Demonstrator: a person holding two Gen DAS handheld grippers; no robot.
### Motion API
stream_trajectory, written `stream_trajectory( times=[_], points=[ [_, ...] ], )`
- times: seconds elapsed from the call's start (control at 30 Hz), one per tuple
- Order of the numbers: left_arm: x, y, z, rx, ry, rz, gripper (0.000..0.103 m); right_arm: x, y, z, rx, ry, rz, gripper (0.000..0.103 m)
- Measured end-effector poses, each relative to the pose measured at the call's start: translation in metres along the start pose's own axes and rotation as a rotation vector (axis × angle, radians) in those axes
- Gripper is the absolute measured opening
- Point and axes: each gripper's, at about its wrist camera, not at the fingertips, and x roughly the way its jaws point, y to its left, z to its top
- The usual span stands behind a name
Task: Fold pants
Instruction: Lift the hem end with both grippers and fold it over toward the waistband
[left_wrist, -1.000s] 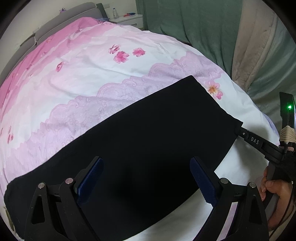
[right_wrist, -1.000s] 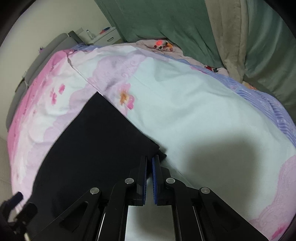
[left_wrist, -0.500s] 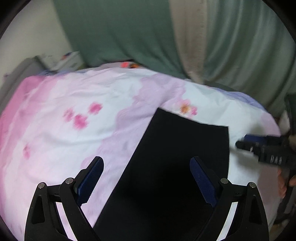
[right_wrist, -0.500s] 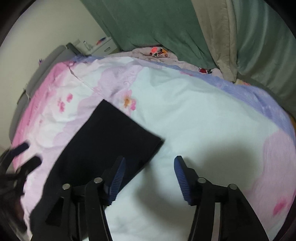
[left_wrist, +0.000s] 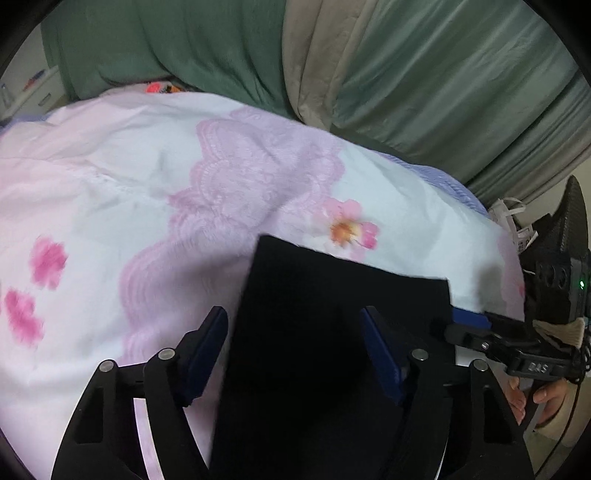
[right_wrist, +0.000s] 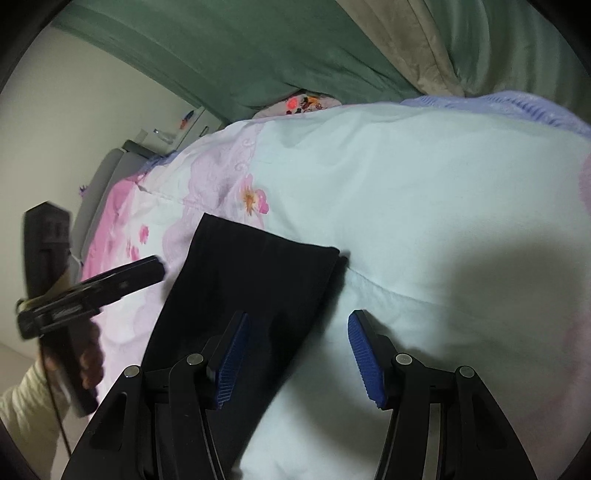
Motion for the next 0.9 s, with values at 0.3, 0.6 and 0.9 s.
stream_trajectory(
  times=[0.3, 0.6, 0.9],
  points=[
    [0.038, 0.026, 0.015, -0.101, 0.066, -0.108, 0.057, 0.021, -0.013, 0.006, 0.069, 0.005, 0.055, 0.056],
    [0.046, 0.035, 0.016, -0.185, 0.081, -0.221, 0.030, 0.037, -0.024, 0.013, 0.119, -0.001, 0.089, 0.030],
    [0.005, -0.002, 0.028, -0.044, 0.015, -0.150, 0.013, 0.017, -0.030, 0.029, 0.211, 0.034, 0.147, 0.012]
  ],
)
